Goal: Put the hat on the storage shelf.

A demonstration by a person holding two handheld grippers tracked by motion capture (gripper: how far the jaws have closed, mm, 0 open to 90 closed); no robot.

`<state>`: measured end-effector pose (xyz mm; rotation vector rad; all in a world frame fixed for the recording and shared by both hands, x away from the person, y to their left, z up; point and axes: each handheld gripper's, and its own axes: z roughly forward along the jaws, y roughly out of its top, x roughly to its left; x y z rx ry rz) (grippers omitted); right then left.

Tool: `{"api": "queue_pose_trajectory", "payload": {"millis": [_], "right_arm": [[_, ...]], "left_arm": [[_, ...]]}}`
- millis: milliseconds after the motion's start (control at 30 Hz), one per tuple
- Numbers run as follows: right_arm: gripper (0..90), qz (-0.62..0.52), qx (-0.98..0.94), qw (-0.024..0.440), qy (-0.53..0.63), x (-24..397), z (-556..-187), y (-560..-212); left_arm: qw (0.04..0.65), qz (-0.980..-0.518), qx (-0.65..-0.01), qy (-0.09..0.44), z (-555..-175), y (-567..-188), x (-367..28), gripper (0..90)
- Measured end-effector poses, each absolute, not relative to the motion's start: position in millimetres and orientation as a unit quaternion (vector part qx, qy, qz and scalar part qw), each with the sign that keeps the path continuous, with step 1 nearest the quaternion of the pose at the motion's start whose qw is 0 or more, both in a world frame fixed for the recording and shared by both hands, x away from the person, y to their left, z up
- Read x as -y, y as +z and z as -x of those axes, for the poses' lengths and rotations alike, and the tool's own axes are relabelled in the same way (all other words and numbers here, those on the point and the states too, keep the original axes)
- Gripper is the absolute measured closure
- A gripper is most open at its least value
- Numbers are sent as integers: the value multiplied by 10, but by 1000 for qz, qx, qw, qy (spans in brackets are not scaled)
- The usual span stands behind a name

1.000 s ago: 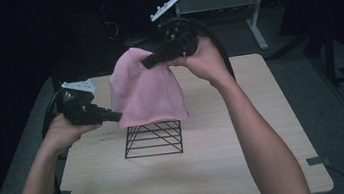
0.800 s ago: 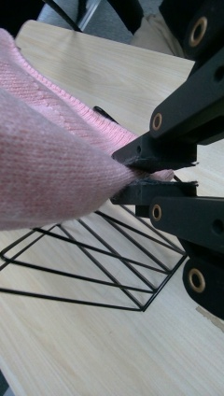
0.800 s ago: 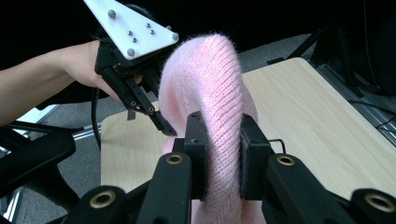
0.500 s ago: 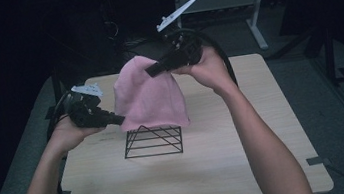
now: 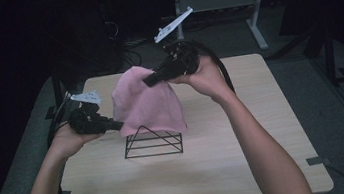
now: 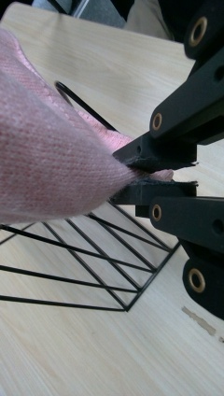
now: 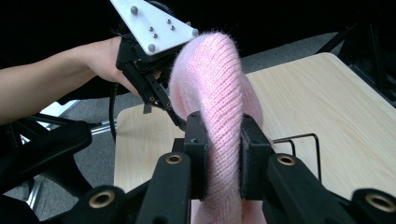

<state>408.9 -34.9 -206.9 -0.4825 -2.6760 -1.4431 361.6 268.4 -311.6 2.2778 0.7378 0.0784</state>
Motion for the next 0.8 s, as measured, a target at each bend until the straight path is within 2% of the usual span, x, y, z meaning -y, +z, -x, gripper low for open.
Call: {"api": "queue_pose_trajectory", "payload": {"millis": [800], "right_arm": [[756,138,877,57,-457,230,-4017,-2415]], "left_arm": [[339,-894,-289,40,-3545,-3407,-2742,832]]}}
